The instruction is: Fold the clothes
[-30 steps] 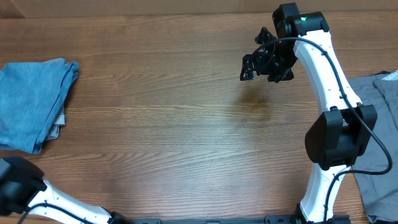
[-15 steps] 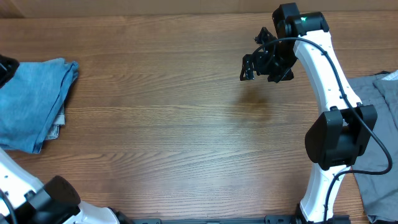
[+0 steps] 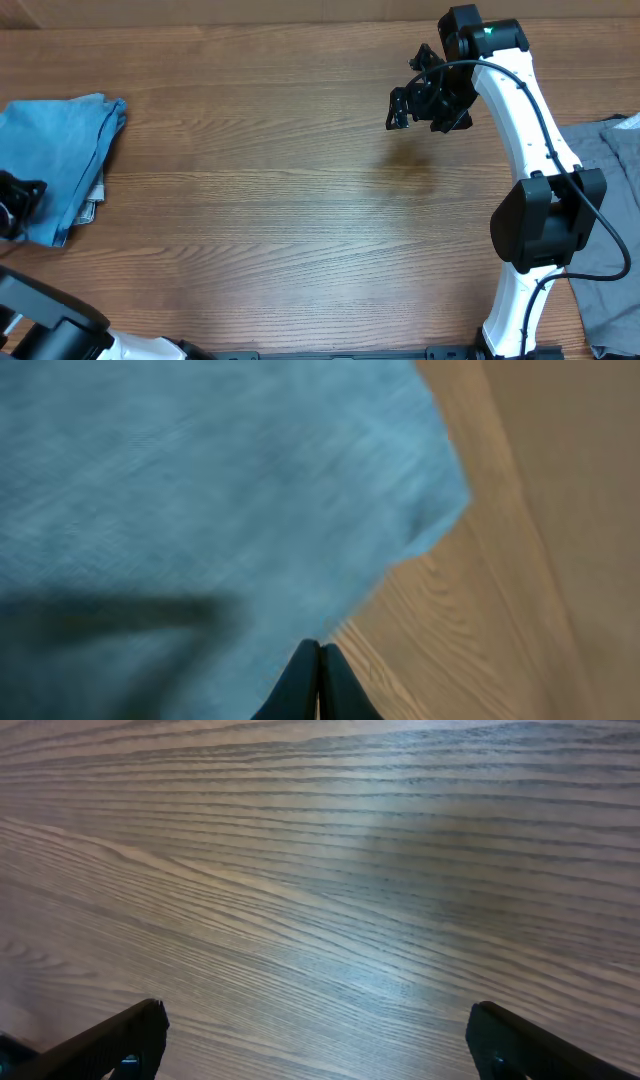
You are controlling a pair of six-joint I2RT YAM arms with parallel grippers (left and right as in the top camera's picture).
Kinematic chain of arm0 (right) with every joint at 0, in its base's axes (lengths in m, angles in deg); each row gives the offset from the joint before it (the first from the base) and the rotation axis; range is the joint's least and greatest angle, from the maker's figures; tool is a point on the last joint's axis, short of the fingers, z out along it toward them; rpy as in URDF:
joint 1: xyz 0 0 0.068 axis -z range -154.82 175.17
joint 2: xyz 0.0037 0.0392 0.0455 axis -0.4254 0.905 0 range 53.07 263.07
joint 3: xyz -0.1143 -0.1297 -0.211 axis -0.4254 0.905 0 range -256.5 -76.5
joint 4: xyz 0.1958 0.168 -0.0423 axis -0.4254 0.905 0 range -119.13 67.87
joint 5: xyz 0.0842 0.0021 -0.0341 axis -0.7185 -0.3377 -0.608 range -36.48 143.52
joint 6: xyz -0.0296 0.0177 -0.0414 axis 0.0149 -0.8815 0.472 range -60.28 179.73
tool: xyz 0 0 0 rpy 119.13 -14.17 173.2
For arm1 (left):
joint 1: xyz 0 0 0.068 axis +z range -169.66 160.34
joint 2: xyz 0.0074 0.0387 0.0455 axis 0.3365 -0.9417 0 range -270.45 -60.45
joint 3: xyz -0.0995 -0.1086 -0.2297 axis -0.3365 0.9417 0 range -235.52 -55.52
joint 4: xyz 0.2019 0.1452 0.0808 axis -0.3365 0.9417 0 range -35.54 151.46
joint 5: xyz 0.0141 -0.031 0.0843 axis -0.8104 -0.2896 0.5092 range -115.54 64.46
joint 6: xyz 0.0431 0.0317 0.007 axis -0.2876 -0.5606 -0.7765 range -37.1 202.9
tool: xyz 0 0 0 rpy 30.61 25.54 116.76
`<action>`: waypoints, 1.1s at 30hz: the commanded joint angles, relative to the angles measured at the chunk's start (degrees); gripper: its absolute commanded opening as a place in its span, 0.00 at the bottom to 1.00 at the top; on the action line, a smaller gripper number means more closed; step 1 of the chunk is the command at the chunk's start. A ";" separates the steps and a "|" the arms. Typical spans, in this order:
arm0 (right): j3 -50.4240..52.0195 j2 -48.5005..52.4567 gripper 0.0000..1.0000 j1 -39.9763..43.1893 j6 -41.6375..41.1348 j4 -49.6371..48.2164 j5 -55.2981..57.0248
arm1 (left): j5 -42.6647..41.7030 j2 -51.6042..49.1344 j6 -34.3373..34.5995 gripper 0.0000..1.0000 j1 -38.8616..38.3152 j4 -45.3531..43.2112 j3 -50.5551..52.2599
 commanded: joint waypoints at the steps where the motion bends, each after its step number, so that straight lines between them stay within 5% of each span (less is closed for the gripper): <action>1: -0.35 0.02 1.00 0.44 0.24 -0.07 0.02 | -2.54 0.66 2.89 0.04 3.23 -7.72 7.65; 5: -0.35 0.02 1.00 0.44 0.24 -0.07 0.02 | -1.31 0.46 6.05 0.06 6.29 -16.06 14.86; 10: -0.35 0.02 1.00 0.44 0.24 -0.07 0.02 | 4.63 0.44 11.13 0.20 8.50 -21.84 21.03; 21: -0.35 0.02 1.00 0.44 0.24 -0.04 0.02 | -23.10 0.74 17.35 0.12 6.93 -25.46 10.16; 33: -0.35 0.02 1.00 0.44 0.24 -0.07 0.02 | -4.20 -0.92 19.15 0.15 6.95 -30.56 9.88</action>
